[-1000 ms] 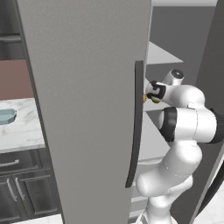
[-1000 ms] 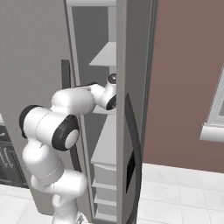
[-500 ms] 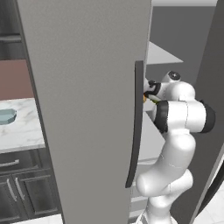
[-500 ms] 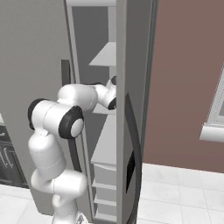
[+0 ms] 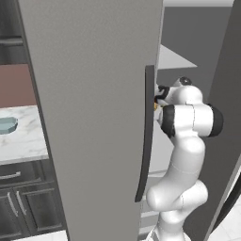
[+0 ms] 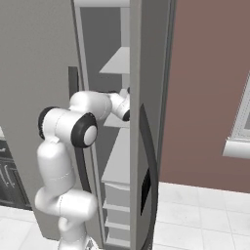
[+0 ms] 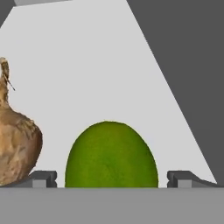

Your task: Take the lime and onion out of the freezer and place them in the tupperware container on the counter. Then put the tupperware containing the vegetables back in the freezer.

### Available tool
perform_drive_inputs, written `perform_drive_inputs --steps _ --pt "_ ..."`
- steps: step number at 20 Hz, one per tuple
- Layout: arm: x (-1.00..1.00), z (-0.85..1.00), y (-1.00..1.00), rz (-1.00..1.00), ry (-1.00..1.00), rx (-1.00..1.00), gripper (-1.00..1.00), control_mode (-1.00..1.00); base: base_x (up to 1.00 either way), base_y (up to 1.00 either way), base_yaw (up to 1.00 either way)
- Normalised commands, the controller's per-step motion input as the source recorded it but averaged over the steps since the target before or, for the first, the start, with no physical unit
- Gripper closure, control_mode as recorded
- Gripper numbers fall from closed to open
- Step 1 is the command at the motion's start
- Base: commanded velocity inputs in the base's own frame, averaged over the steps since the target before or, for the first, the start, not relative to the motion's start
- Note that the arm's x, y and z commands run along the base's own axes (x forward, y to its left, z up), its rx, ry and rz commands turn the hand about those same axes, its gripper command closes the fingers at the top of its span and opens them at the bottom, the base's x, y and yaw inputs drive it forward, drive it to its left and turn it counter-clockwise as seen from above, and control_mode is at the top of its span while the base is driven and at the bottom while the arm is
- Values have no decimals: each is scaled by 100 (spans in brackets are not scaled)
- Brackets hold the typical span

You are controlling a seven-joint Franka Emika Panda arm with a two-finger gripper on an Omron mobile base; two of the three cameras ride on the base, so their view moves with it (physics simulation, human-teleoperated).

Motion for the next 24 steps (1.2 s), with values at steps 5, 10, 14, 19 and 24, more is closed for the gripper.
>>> perform_drive_inputs --steps 5,10,14,19,24 --pt "22 -6 -1 0 0 0 -100 -100 0 0 0" --pt "11 -16 0 0 1 0 100 -100 0 0 0" --pt "2 -12 0 0 5 0 100 -100 0 0 0" --pt "0 -1 0 0 1 0 100 -100 0 0 0" --pt "-38 0 1 0 -9 0 100 -100 0 0 0"
